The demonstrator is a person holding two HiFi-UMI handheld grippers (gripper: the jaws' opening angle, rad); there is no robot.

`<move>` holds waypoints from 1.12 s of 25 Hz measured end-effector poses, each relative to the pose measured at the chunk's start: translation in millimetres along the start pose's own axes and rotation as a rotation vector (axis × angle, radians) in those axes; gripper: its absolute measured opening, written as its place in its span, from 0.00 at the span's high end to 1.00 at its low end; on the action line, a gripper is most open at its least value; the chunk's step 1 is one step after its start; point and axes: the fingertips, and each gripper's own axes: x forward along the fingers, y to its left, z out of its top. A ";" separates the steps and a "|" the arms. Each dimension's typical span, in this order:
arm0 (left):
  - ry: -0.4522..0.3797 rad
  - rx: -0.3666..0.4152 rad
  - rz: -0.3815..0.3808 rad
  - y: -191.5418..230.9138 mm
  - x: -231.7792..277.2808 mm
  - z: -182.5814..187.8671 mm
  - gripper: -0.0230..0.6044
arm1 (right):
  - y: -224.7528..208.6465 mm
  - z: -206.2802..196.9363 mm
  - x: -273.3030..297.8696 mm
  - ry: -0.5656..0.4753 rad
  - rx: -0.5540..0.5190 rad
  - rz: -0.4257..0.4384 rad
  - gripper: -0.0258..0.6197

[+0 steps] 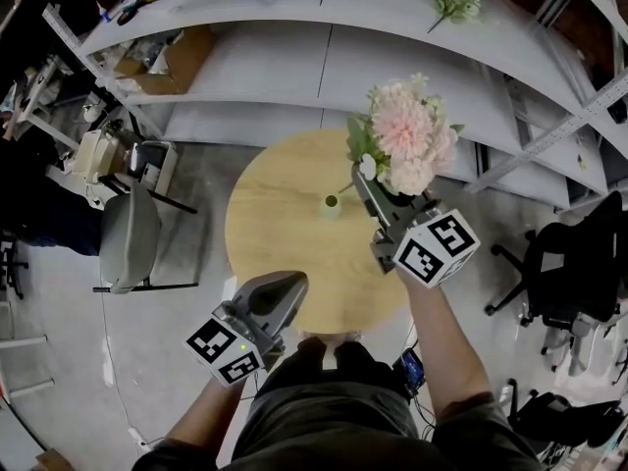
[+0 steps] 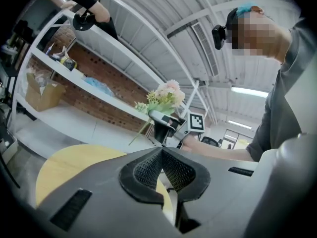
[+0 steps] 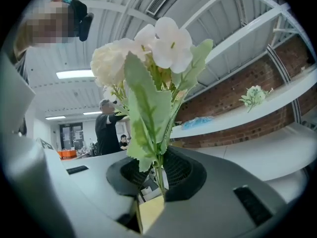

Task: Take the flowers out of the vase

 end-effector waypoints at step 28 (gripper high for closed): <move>-0.083 0.077 -0.004 -20.5 23.3 67.8 0.96 | 39.7 67.4 -90.0 -0.074 0.145 0.059 0.86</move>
